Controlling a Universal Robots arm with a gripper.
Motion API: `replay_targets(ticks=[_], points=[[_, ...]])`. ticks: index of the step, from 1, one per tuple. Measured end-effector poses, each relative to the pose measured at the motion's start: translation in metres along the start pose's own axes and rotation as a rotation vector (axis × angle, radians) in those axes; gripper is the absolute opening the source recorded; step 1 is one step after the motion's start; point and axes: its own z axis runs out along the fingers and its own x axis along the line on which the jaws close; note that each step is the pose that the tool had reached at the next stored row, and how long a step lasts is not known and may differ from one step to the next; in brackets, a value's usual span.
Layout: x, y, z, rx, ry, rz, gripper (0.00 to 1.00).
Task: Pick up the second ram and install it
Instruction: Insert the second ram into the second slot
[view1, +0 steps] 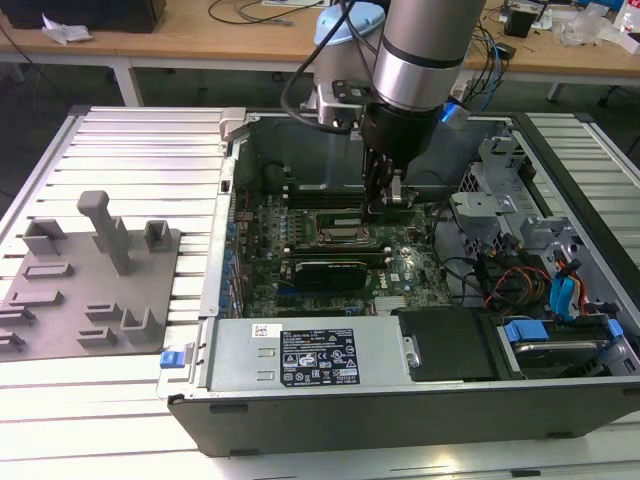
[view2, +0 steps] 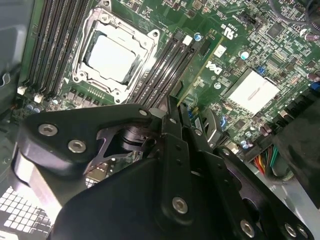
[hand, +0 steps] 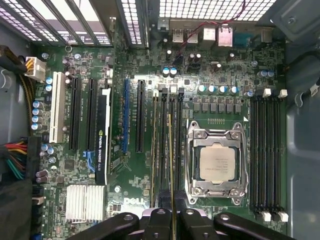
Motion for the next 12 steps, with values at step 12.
replay_targets(ticks=[12], points=[[0.0001,-0.0009,0.0121,0.0,0.0001,0.0,0.13]])
